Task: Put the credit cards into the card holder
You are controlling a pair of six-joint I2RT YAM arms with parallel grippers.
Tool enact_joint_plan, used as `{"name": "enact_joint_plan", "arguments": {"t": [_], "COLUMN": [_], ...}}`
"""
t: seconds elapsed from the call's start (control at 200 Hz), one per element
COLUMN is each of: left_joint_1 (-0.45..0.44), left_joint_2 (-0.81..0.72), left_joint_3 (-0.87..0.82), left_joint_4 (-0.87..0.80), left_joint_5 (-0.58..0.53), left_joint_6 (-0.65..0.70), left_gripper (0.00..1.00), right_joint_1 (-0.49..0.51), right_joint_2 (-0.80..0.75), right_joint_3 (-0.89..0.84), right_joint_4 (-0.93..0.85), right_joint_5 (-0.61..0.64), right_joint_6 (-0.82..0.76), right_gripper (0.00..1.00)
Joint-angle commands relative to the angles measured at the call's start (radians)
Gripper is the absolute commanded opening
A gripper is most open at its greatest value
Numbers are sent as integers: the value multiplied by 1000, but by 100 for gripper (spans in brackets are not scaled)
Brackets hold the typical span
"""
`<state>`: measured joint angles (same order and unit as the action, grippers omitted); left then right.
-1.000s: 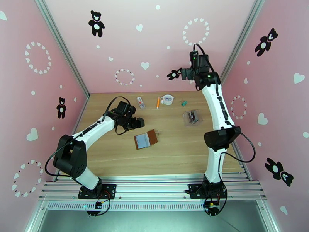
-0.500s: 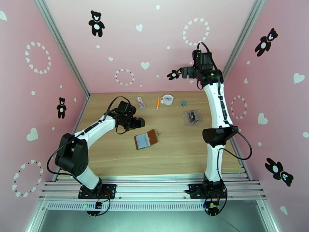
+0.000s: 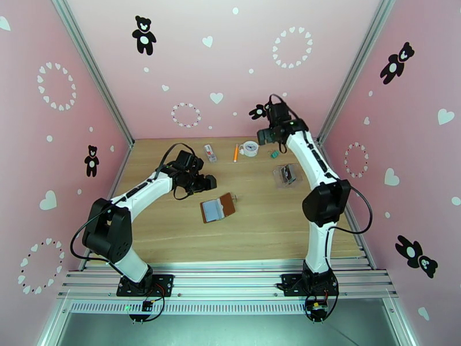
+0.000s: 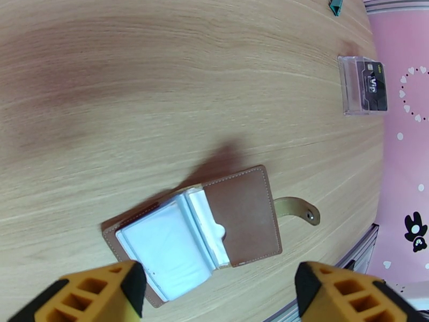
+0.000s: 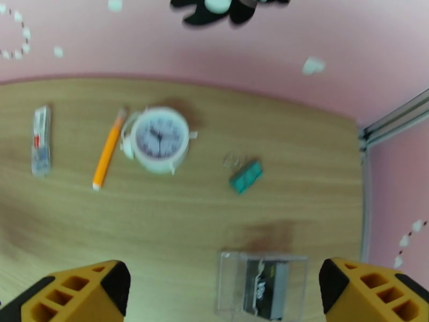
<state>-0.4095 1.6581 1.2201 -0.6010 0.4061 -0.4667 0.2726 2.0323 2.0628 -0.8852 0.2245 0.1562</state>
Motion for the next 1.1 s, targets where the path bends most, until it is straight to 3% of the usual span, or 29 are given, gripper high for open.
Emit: {"name": "enact_joint_plan", "arguments": {"t": [0.0,0.185,0.435,0.641,1.096], "left_joint_1": [-11,-11,-13,-14,-14], "left_joint_2": [-4,-11,-10,-5,-7], "left_joint_3": [-30,-53,-59,-55,-58], "left_joint_4": [27,39,40,33,24], "left_joint_5": [17,21,25,27,25], "left_joint_6": [-7,-16,-14,-9,-7], "left_gripper": [78,78,79,78,79], "right_joint_1": [-11,-59,-123,-188,-294], "right_joint_2": [-89,-131,-162,-124,-4], "right_joint_3": [-101,-301,-483,-477,-432], "right_joint_4": [34,67,141,133,144], "right_joint_5": [-11,-41,58,78,-79], "right_joint_6": [58,124,183,206,214], "right_gripper": [99,97,96,97,97]}}
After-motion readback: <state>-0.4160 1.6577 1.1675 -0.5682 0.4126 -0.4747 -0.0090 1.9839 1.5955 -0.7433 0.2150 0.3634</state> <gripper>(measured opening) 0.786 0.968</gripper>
